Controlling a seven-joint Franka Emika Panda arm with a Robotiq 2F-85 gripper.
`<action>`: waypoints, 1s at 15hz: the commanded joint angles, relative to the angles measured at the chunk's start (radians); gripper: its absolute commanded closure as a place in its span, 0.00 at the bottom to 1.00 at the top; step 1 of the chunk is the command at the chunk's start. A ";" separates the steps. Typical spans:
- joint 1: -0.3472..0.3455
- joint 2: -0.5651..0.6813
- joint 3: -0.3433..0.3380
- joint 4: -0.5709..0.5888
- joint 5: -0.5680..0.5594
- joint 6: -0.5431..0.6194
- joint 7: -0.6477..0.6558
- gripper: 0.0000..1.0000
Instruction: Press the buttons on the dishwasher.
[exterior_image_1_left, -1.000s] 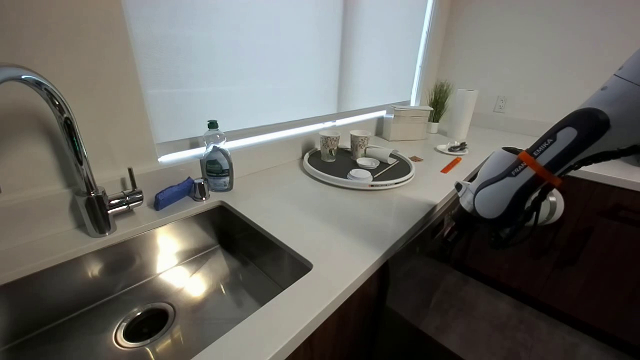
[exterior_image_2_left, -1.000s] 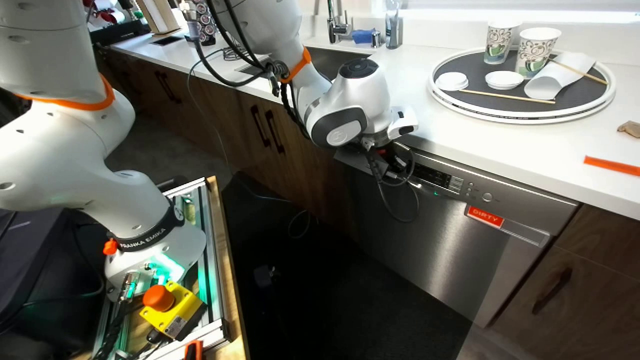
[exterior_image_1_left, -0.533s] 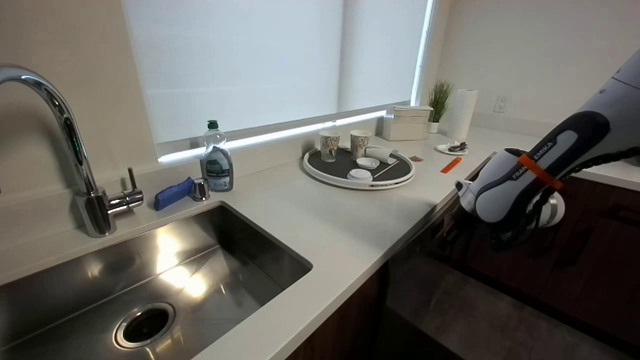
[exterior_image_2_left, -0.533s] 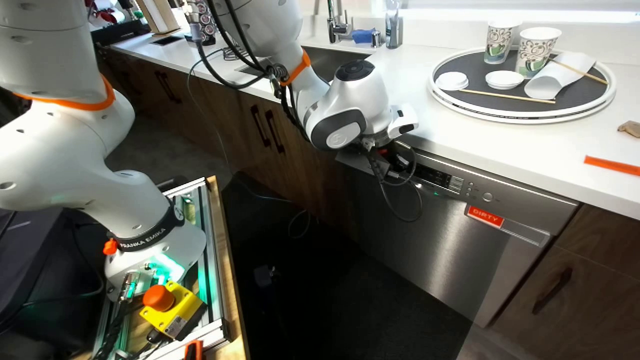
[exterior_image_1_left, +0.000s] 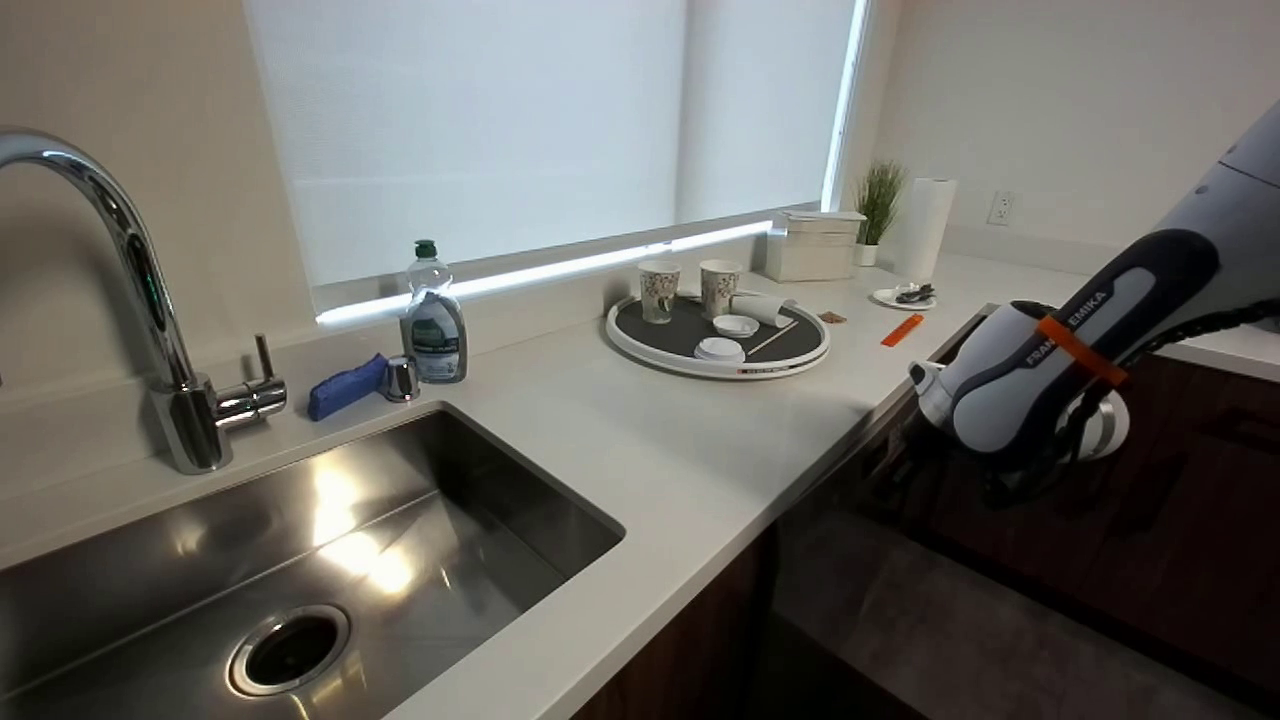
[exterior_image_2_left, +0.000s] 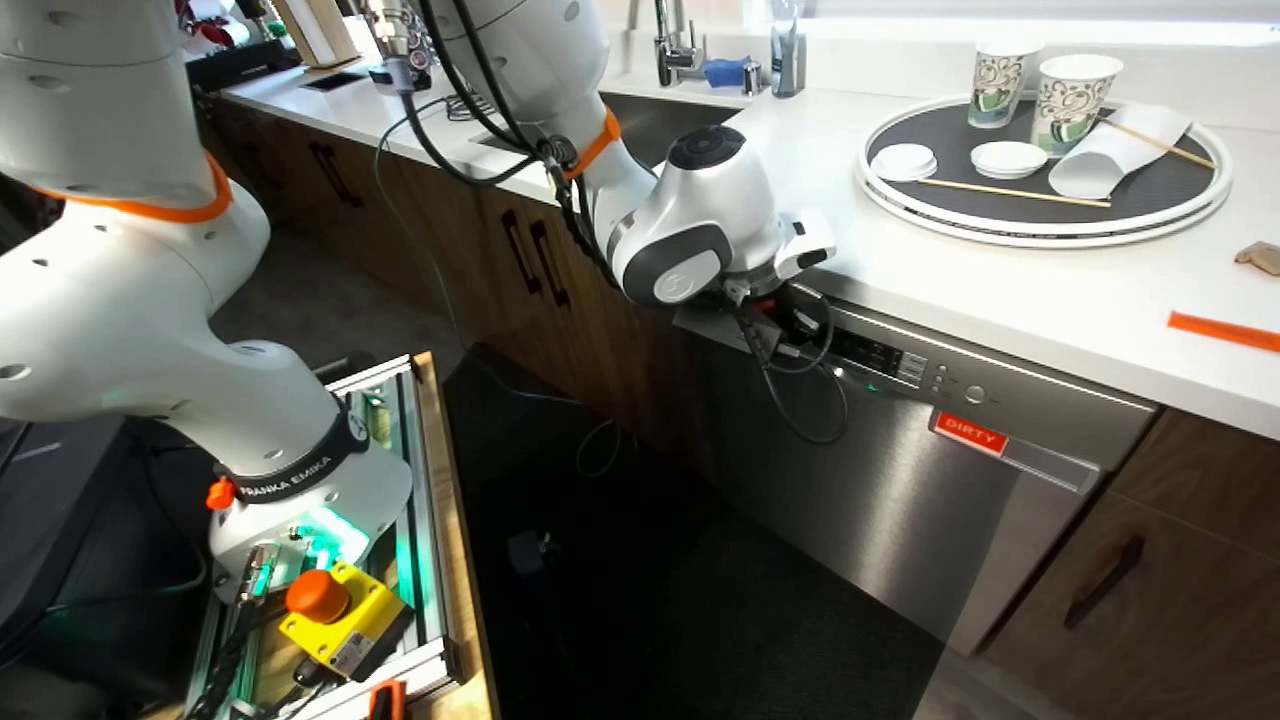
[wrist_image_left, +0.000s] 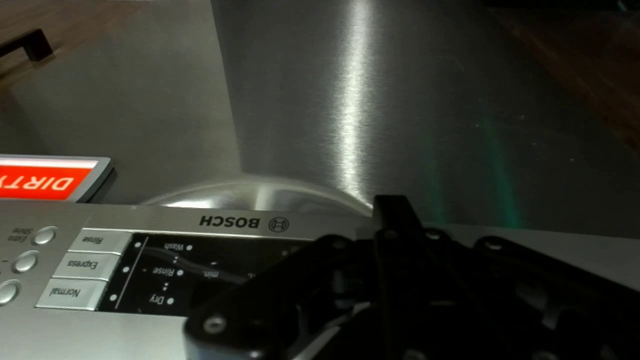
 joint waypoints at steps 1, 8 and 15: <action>-0.032 0.035 0.020 0.011 -0.047 0.035 0.012 1.00; -0.046 0.057 0.024 0.026 -0.072 0.061 0.018 1.00; -0.070 0.082 0.042 0.044 -0.101 0.080 0.022 1.00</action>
